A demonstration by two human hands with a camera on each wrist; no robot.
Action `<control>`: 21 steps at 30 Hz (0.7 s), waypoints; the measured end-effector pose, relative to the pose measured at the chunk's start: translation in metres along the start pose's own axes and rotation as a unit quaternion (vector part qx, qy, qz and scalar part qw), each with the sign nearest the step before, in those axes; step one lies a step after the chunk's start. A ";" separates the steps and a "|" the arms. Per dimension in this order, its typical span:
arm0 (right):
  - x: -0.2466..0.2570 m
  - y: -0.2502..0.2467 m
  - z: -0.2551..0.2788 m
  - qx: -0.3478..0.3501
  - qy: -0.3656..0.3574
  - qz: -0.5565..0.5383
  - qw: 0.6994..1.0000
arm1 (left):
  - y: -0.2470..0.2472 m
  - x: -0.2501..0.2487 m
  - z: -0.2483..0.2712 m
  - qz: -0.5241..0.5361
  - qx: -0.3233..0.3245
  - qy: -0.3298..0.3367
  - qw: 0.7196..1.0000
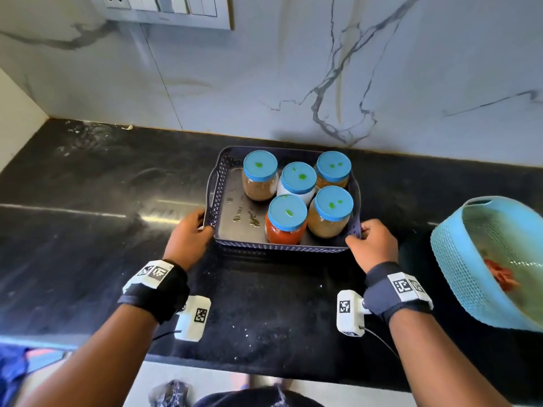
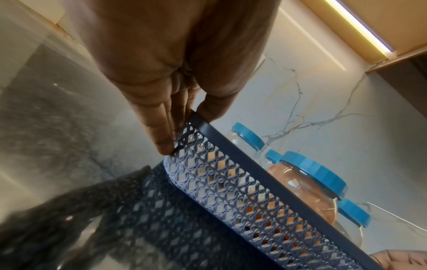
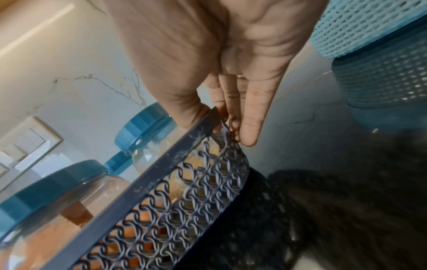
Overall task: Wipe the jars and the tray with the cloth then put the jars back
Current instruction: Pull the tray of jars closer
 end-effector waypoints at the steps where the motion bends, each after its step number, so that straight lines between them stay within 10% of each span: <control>1: -0.004 0.000 0.007 0.000 0.002 -0.002 1.000 | -0.002 0.004 0.006 -0.011 -0.004 -0.002 1.000; 14: -0.022 -0.007 0.041 -0.011 -0.027 -0.004 1.000 | -0.018 0.006 0.047 0.002 -0.051 -0.014 0.999; 21: -0.022 -0.019 0.036 -0.016 -0.062 -0.013 0.998 | -0.032 -0.073 0.054 -0.101 -0.133 0.118 0.979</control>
Point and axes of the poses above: each hand's wrist, its own z-axis away from the middle knuckle, its own y-axis out of the palm, x = y × z, the point moved 8 cm from there along -z, towards the middle knuckle, and after that the axes turned 5 degrees about y, right-handed, at the moved point
